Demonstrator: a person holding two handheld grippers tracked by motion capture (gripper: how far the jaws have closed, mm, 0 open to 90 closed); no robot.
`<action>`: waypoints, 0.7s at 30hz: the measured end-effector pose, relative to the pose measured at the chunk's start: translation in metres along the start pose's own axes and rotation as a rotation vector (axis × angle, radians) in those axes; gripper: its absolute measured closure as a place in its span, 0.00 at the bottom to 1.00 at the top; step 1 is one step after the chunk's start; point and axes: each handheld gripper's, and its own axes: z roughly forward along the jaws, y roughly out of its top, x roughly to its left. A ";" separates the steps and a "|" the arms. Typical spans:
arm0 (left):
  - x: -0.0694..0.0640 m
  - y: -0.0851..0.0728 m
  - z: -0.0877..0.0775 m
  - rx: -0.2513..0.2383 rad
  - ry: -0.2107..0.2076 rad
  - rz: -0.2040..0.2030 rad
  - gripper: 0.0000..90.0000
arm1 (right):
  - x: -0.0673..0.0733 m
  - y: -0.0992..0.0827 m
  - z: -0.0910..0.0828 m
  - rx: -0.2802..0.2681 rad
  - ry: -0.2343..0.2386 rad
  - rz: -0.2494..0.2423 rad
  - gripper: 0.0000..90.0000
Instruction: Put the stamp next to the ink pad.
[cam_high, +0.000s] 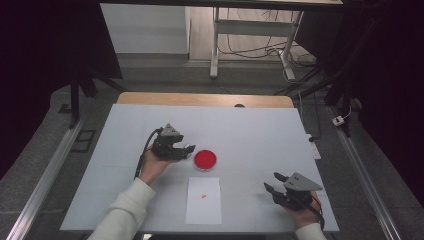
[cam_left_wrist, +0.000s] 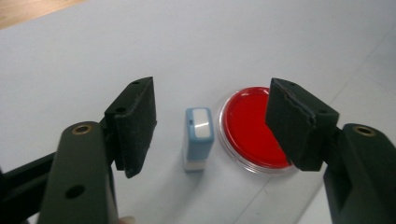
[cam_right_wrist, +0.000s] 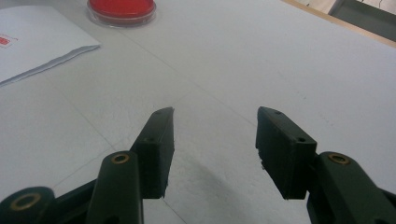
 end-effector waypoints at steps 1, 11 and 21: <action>-0.001 0.000 -0.002 -0.002 -0.005 0.003 0.37 | 0.000 0.000 0.000 -0.004 0.003 0.002 0.52; -0.007 -0.011 -0.026 -0.020 -0.010 0.029 0.35 | -0.005 0.001 0.001 -0.015 0.020 -0.005 0.50; -0.020 -0.028 -0.050 -0.038 0.001 0.073 0.34 | -0.007 0.002 0.004 -0.018 0.039 -0.011 0.49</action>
